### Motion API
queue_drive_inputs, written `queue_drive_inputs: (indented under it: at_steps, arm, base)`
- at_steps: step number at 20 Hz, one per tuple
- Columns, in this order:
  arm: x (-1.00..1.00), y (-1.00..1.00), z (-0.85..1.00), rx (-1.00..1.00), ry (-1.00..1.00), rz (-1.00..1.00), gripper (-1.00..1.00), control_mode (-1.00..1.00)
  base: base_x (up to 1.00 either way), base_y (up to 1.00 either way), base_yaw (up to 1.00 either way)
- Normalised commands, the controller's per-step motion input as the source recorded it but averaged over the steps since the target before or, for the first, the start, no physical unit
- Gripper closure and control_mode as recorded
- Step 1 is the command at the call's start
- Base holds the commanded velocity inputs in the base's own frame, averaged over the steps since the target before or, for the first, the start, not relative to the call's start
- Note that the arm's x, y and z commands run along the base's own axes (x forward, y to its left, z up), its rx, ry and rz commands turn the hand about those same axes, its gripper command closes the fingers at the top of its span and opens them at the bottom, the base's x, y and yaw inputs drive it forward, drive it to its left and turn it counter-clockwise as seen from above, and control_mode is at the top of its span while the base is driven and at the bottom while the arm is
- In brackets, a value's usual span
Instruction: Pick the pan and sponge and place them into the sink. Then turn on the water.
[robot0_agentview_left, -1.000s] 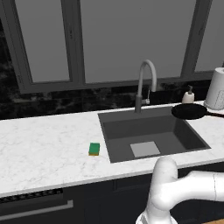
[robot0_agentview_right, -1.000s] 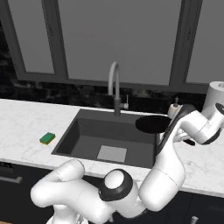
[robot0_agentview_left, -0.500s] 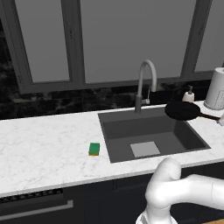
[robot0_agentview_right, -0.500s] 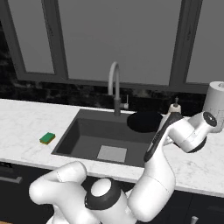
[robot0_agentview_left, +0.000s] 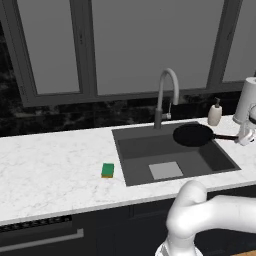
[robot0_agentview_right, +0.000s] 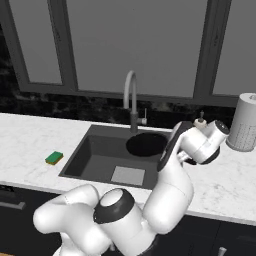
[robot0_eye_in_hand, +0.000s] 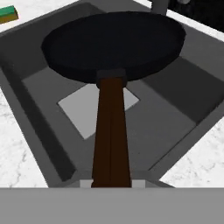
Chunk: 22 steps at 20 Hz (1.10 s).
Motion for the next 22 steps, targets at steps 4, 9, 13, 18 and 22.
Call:
queue_drive_inputs:
  at_steps: [4,9,13,18,22]
  arm:
    - [0.09,0.37,0.00,0.00,0.11,0.37,1.00,-1.00]
    - [0.00,0.32,-0.03,0.00,0.08,0.25,1.00,-1.00]
    - [0.00,0.35,-0.18,0.00,0.04,0.10,1.00,-1.00]
    - [0.00,0.51,-0.36,0.00,0.04,0.03,1.00,-1.00]
    - [0.09,0.66,-0.31,0.00,0.13,0.00,1.00,-1.00]
  base:
    - [0.00,0.00,0.00]
    - [0.00,0.00,0.00]
    - [0.00,0.00,0.00]
    - [0.00,0.00,0.00]
    - [0.00,0.00,0.00]
